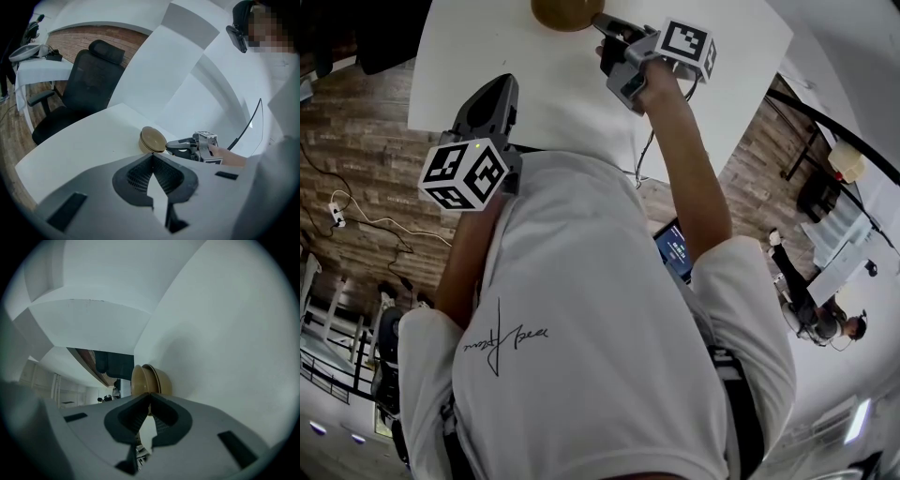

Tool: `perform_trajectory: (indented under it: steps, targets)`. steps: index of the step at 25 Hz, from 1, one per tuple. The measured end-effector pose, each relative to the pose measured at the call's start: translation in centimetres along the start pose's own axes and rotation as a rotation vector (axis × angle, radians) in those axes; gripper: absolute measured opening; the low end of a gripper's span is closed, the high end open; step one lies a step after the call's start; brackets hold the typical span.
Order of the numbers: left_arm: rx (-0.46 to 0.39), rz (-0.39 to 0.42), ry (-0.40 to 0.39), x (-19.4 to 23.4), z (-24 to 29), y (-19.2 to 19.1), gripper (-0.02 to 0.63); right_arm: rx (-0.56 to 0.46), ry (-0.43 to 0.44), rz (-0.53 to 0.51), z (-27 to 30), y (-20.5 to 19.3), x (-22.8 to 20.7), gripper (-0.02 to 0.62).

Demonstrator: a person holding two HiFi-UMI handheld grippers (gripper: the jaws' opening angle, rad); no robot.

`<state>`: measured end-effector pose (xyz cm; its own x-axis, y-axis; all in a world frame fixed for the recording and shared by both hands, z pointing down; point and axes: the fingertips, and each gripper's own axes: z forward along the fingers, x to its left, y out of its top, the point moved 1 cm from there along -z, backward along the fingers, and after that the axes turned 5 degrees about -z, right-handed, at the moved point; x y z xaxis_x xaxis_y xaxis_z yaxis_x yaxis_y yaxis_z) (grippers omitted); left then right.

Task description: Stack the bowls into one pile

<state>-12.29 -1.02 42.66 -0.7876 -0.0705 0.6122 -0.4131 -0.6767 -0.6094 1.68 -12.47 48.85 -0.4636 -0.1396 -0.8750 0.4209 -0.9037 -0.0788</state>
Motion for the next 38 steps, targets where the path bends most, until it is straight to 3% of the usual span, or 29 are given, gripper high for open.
perform_trajectory:
  steps: [8,11,16,24,38]
  targets:
    - [0.004,0.014,-0.004,-0.7,0.5,-0.1,0.008,0.001,0.016,-0.019,-0.2,0.1,-0.2,0.030]
    - [-0.001,0.020,-0.004,-1.2,0.9,0.0,0.008,-0.007,0.020,-0.019,-0.8,0.8,-0.3,0.089]
    - [-0.014,0.036,-0.015,-1.9,0.9,0.2,0.008,-0.043,0.014,-0.026,-2.1,1.2,-0.5,0.078]
    - [-0.021,0.083,-0.051,-3.8,0.8,-0.1,0.008,-0.107,0.007,-0.155,-5.8,1.3,0.7,0.018]
    - [-0.056,0.165,-0.119,-7.7,1.4,0.6,0.008,-0.173,-0.010,-0.418,-11.8,-0.4,3.3,0.009]
